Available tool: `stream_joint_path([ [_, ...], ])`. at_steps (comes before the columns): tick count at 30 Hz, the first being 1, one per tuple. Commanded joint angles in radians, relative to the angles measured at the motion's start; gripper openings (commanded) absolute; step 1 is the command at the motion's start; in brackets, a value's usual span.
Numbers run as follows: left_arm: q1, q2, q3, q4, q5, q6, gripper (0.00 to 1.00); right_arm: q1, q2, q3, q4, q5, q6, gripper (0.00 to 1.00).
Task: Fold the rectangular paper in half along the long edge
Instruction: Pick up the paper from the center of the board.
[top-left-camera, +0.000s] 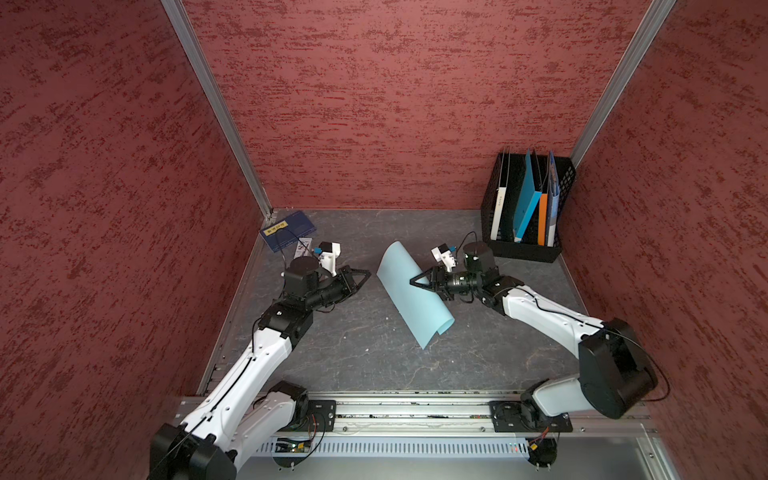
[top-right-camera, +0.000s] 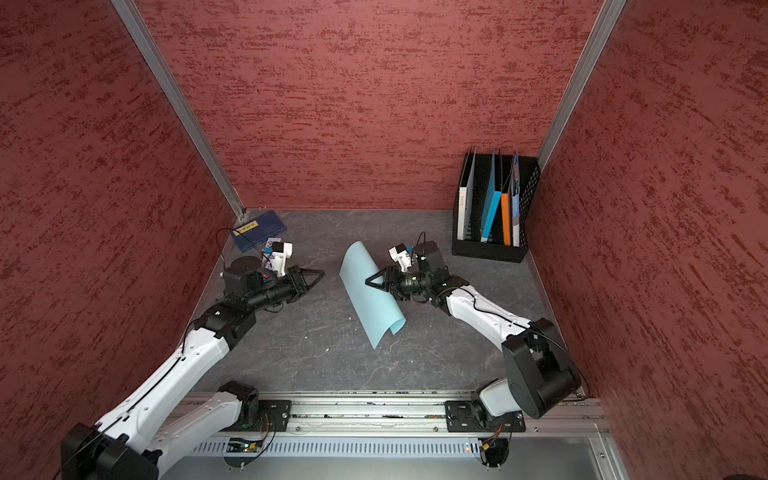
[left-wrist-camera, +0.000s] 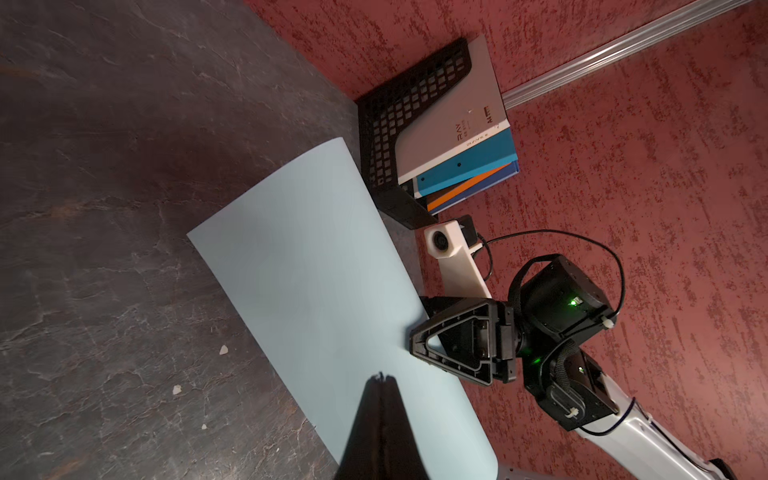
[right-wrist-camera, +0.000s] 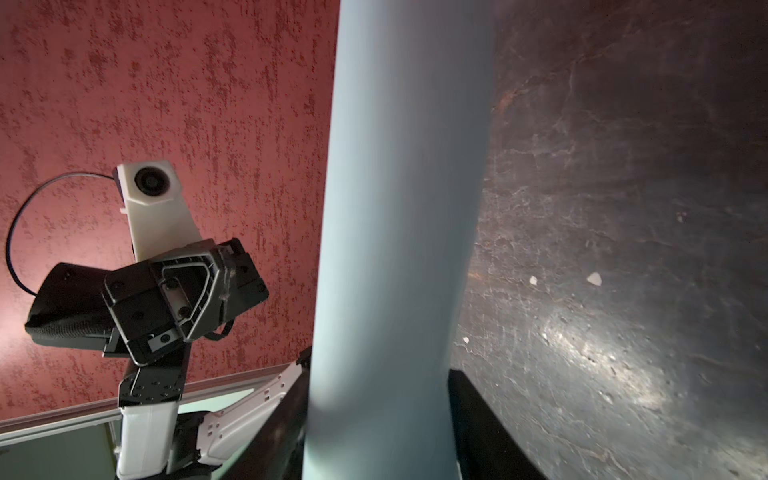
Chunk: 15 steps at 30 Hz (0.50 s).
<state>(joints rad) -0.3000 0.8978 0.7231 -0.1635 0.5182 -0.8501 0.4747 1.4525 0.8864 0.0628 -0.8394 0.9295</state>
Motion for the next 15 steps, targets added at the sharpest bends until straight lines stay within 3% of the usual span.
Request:
stream_joint_path([
  [1, 0.022, -0.063, 0.004, -0.120, -0.076, -0.071, 0.01, -0.013, -0.002, -0.020, 0.196, -0.024, 0.106, 0.52],
  [7, 0.053, -0.115, -0.051, -0.226, -0.092, -0.212, 0.00, -0.021, -0.001, -0.052, 0.446, -0.033, 0.244, 0.52],
  [12, 0.023, 0.060, 0.138, -0.549, -0.165, -0.152, 0.00, -0.020, 0.018, -0.061, 0.600, -0.039, 0.327, 0.52],
  [15, -0.035, 0.172, 0.248, -0.624, -0.215, -0.104, 0.00, -0.018, 0.020, -0.059, 0.642, -0.038, 0.345, 0.52],
])
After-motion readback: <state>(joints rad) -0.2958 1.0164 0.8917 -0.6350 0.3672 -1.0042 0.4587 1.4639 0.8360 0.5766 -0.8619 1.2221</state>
